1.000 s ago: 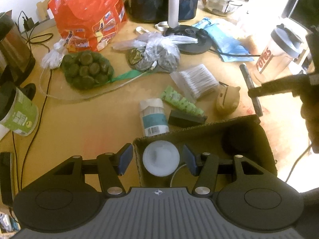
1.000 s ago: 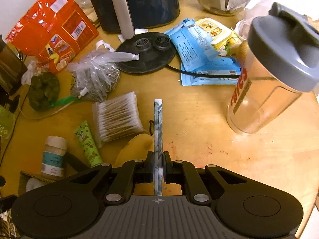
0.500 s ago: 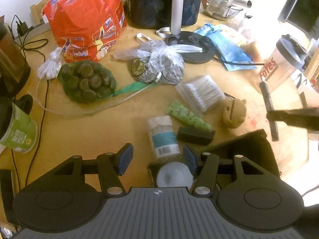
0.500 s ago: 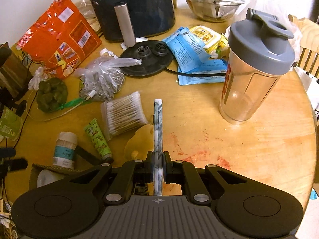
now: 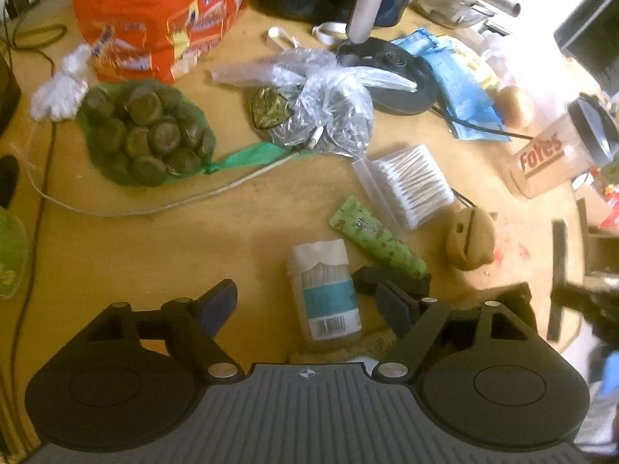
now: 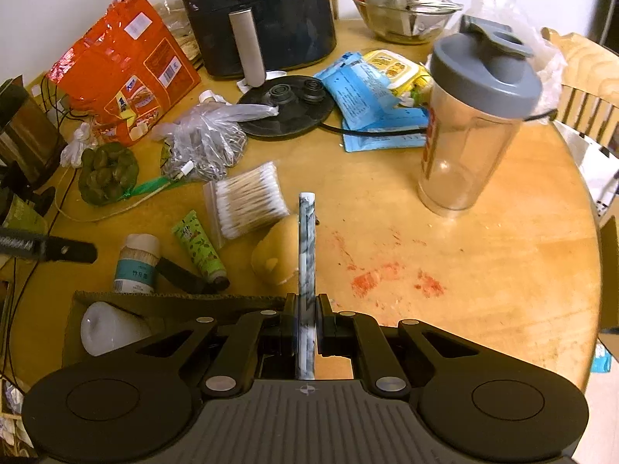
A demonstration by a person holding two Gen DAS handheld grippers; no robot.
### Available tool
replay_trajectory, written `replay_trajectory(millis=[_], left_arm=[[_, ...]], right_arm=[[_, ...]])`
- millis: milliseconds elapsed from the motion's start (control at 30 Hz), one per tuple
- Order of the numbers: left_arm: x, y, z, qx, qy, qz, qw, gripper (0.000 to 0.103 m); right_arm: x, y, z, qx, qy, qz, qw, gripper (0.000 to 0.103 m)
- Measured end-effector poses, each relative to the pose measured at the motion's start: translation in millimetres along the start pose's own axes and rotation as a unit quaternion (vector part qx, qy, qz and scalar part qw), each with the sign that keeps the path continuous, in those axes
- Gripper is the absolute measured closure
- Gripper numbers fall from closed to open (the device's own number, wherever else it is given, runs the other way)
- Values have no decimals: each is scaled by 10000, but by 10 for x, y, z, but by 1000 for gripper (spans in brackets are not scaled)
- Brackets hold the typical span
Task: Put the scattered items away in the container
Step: 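Move the left gripper to the white pill bottle while the right gripper holds the strip, then grasp the white pill bottle cap with the left gripper and lift it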
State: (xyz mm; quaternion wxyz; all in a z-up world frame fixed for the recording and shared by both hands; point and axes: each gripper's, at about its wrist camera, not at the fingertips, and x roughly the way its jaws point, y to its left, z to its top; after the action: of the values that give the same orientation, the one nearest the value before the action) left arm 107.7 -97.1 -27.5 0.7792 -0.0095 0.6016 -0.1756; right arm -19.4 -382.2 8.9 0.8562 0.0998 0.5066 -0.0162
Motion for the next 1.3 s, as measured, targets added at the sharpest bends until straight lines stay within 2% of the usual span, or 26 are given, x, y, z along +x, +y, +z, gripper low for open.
replay_trajectory(millis=[133,333,567,800,833,867,933,1133,1300], left_arm=[[213,141,136,-452,308,-277,9981,24],[530,294,319,-906,918,-430,9907,24],[761,297,455,-885,1300,-556,9860,24],[891,286,500,-800,1505,-602,9835,27],[898,278,495,-759,1504,-594,9839,38],[891,268,494,-718,1489,-557,9847,43],[866,255,500,-736,1444,-738,9840,54],[653,160,445,-480,1055,-564,9917,54],[352,41,354,-57,542,-402,9977,54]], right_arm=[[-48,-43,-74,122,6,-95,9999,92],[-70,-104,-168,278,55,-208,9994,92],[-90,-150,-226,421,78,-282,9987,92],[-86,-164,-224,510,83,-306,9982,92],[-84,-165,-224,517,86,-306,9982,92],[-82,-166,-225,524,89,-305,9981,92],[-75,-164,-228,538,94,-298,9981,92],[-71,-142,-220,513,82,-247,9983,92],[-77,-114,-193,417,39,-182,9990,92]])
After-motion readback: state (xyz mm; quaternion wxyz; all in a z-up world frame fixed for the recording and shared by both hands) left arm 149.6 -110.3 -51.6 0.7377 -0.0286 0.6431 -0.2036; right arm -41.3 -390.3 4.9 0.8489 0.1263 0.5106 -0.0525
